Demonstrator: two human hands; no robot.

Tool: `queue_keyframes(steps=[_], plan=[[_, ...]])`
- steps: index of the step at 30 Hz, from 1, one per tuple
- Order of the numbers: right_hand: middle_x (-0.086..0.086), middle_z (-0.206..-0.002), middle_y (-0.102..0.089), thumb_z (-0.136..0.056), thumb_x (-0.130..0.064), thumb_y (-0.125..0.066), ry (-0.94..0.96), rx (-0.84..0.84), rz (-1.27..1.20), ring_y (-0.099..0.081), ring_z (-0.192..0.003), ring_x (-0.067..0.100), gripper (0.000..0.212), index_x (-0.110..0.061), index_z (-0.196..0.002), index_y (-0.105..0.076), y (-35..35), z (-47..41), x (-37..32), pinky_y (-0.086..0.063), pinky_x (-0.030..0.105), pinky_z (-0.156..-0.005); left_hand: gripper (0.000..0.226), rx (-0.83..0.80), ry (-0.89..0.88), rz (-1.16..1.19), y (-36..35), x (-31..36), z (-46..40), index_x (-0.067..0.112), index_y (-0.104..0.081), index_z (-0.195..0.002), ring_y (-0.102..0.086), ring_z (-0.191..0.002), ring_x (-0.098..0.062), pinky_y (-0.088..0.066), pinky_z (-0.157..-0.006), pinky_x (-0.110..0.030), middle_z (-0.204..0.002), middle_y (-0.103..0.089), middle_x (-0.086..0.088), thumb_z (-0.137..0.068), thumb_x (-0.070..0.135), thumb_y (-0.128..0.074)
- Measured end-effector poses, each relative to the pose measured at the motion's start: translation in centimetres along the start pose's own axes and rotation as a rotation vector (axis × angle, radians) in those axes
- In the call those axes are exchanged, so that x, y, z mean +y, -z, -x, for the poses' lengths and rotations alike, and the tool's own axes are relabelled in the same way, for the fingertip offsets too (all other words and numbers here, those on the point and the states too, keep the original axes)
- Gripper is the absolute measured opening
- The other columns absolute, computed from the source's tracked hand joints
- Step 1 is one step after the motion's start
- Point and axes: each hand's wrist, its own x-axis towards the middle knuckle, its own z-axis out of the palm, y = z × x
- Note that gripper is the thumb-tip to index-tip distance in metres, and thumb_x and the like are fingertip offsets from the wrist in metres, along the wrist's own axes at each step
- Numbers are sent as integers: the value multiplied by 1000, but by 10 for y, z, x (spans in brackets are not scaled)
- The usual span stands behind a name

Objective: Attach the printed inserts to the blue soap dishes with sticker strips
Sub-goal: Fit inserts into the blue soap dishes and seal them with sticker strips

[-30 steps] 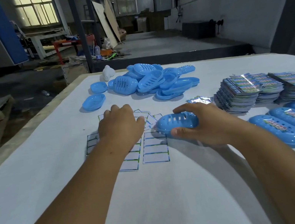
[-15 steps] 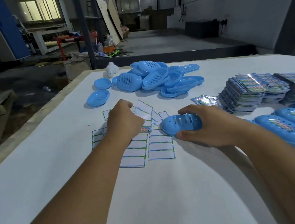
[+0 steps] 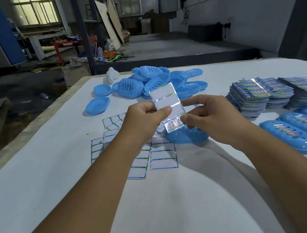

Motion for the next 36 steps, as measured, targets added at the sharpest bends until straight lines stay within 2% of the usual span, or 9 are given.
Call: queue_keyframes(steps=[4, 6, 13, 18, 21, 24, 27, 31, 36], plan=[[-8, -73, -76, -90, -17, -74, -9, 96, -29, -66, -60, 1, 19, -30, -103, -69, 3, -4, 1, -48, 20, -57, 1, 22, 33, 23, 1, 3, -2, 26, -74, -84, -54, -51, 5, -40, -47, -9, -64, -70, 15, -85, 25, -75], [-8, -73, -77, -90, -17, -74, -8, 119, -32, -65, -59, 1, 18, -32, -98, -69, 5, -5, 2, -48, 19, -57, 14, 27, 40, -6, 1, 5, -1, 29, -74, -89, -55, -53, 6, -42, -47, -9, -66, -71, 15, -79, 21, -77], [-8, -75, -77, -90, -22, -75, -35, 129, -33, -67, -60, 2, 21, -28, -108, -69, 5, -7, 5, -48, 23, -60, 22, -32, 4, -40, 0, 7, 4, 27, -67, -95, -59, -52, 11, -42, -46, -7, -61, -70, 19, -82, 12, -76], [-11, -74, -77, -90, -22, -75, -38, 131, -12, -67, -60, 1, 19, -29, -106, -68, 5, -7, 5, -49, 24, -59, 25, -49, 3, -45, -1, 10, 7, 26, -65, -98, -60, -54, 10, -42, -45, -7, -64, -72, 18, -82, 11, -77], [-12, -73, -75, -86, -24, -78, -37, 179, 25, -66, -61, 1, 25, -26, -109, -68, 4, -5, 4, -50, 25, -60, 26, -58, -2, -49, 0, 9, 7, 28, -65, -98, -64, -62, 7, -49, -53, -10, -72, -75, 14, -81, 12, -78], [-7, -72, -68, -78, -36, -84, 5, 268, 211, -58, -59, 6, 22, -26, -85, -65, 4, -3, 2, -48, 25, -59, 27, -62, -25, -61, -1, 8, 8, 29, -64, -98, -71, -79, -3, -53, -69, -20, -77, -77, 12, -80, 14, -79], [-6, -66, -70, -77, -40, -84, 17, 202, 208, -55, -53, 2, 23, -23, -70, -70, 2, 1, -2, -46, 23, -55, 27, -58, -51, -62, -4, 7, 10, 29, -64, -98, -72, -80, -4, -51, -72, -24, -78, -77, 12, -80, 16, -79], [-8, -68, -74, -82, -37, -81, 37, 101, 146, -62, -58, 4, 15, -28, -71, -76, -5, 6, -8, -50, 28, -59, 23, -53, -85, -64, -8, 5, 12, 29, -64, -96, -69, -71, 2, -48, -68, -21, -76, -76, 13, -82, 16, -77], [-18, -65, -72, -85, -32, -76, 80, 112, 279, -66, -60, 1, 20, -38, -66, -72, -7, 7, -9, -54, 26, -61, 22, -57, -88, -79, -9, 4, 12, 28, -66, -93, -71, -75, -1, -51, -71, -20, -75, -76, 11, -81, 15, -78]])
